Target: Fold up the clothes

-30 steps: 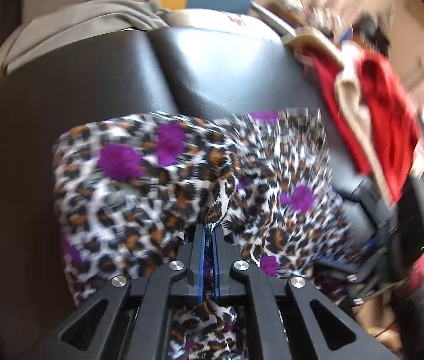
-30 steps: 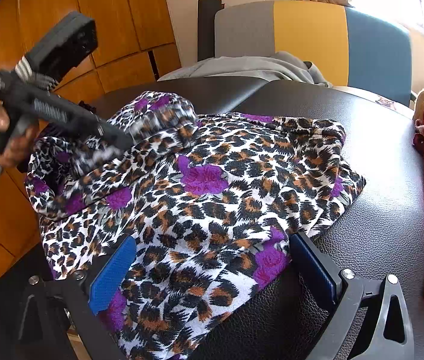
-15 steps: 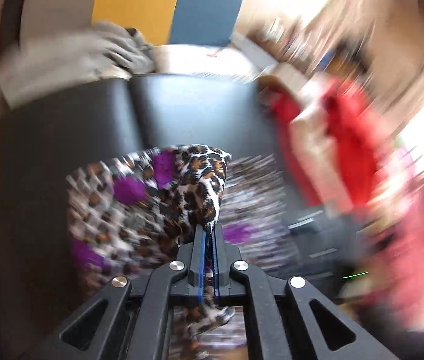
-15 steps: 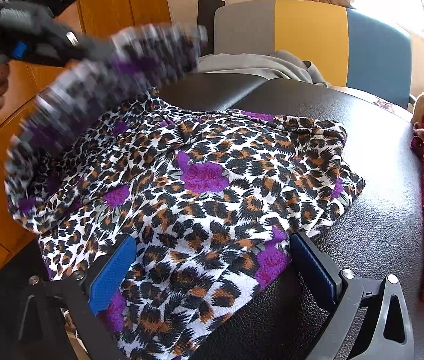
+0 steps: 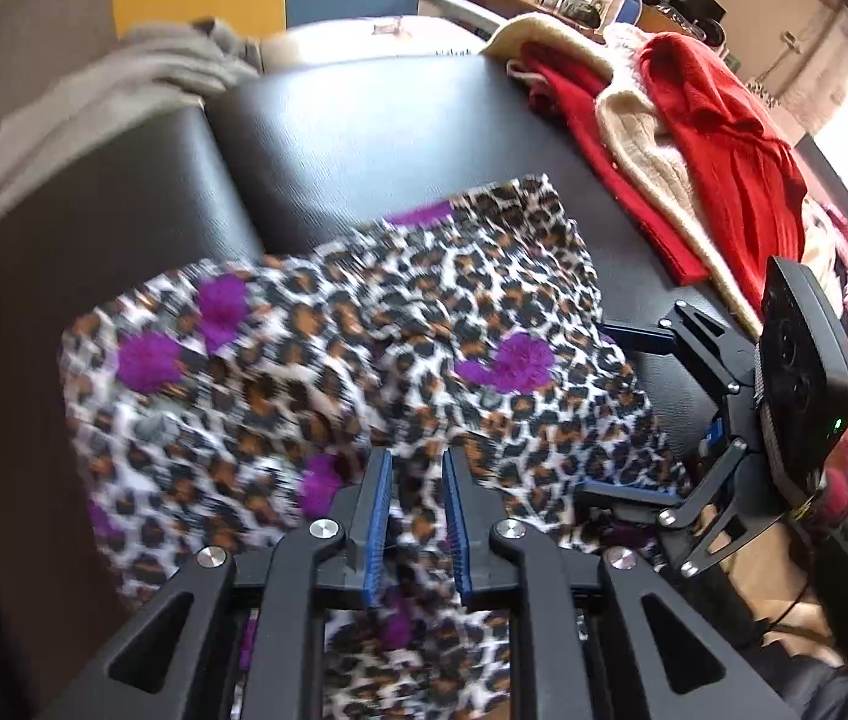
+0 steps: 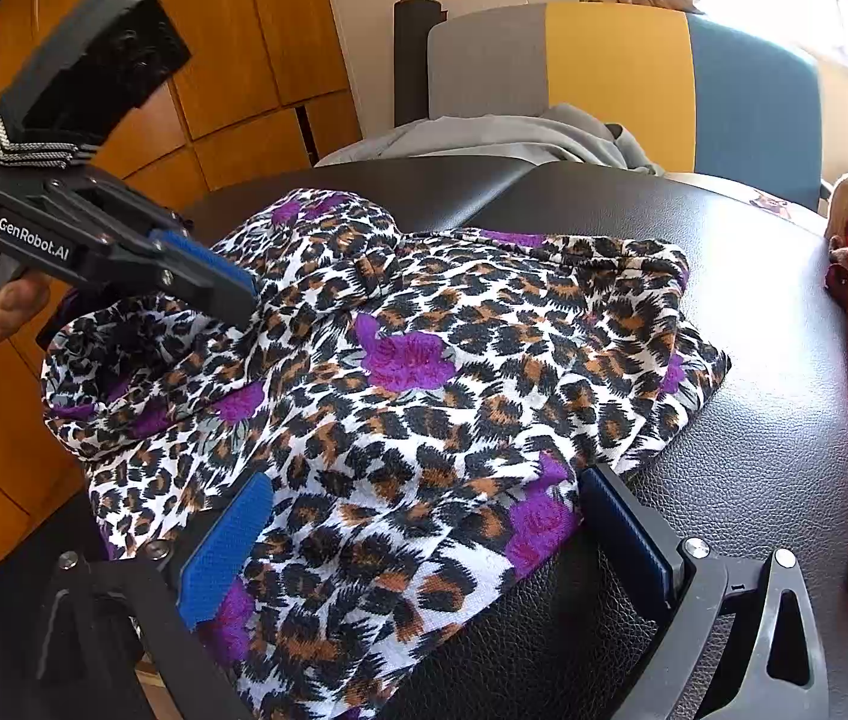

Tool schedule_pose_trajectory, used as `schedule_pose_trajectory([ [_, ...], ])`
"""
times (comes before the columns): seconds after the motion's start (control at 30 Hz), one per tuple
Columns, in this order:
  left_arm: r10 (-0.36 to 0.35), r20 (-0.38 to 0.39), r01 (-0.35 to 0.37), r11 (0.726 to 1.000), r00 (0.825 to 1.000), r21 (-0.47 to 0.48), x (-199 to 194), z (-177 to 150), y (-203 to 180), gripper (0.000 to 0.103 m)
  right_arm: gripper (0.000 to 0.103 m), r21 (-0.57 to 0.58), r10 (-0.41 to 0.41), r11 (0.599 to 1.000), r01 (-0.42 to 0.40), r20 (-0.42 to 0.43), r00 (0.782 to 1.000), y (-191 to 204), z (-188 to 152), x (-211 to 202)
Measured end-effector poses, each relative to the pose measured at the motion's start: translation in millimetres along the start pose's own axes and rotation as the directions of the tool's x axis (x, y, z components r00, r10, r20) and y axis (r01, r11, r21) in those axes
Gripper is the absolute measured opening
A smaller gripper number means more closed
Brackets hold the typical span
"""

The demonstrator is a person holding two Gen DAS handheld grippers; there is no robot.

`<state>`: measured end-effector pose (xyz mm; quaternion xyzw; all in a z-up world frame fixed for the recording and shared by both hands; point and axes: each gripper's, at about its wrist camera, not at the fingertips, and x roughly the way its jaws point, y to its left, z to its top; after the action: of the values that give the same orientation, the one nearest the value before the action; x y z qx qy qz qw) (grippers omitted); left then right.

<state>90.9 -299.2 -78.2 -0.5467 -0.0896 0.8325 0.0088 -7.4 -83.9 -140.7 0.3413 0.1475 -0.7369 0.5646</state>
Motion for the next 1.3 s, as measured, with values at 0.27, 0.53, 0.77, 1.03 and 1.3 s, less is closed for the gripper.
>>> schedule_pose_trajectory([
  [0.27, 0.229, -0.005, -0.223, 0.956, 0.974, 0.190, 23, -1, -16, 0.021, 0.103, 0.006, 0.009, 1.000, -0.009, 0.008, 1.000, 0, 0, -1],
  [0.53, 0.154, -0.057, -0.140, 0.972, 0.986, 0.190, 25, -9, -9, 0.033, 0.103, 0.016, 0.021, 1.000, -0.021, 0.017, 1.000, -2, 0, -4],
  [0.77, 0.216, -0.056, -0.202, 0.961, 0.975, 0.186, 44, -3, -11, 0.036, 0.103, 0.018, 0.022, 1.000, -0.023, 0.021, 1.000, 1, -1, -4],
  [1.03, -0.127, 0.100, 0.148, 0.961, 0.987, -0.233, -10, -11, 58, 0.003, 0.103, 0.008, 0.003, 1.000, -0.003, 0.011, 1.000, 6, 0, -2],
  [1.3, -0.362, 0.398, 0.489, 0.824, 0.843, -0.287, -81, 14, 59, 0.003, 0.103, 0.062, 0.018, 0.998, -0.020, 0.030, 0.999, 0, 1, -4],
])
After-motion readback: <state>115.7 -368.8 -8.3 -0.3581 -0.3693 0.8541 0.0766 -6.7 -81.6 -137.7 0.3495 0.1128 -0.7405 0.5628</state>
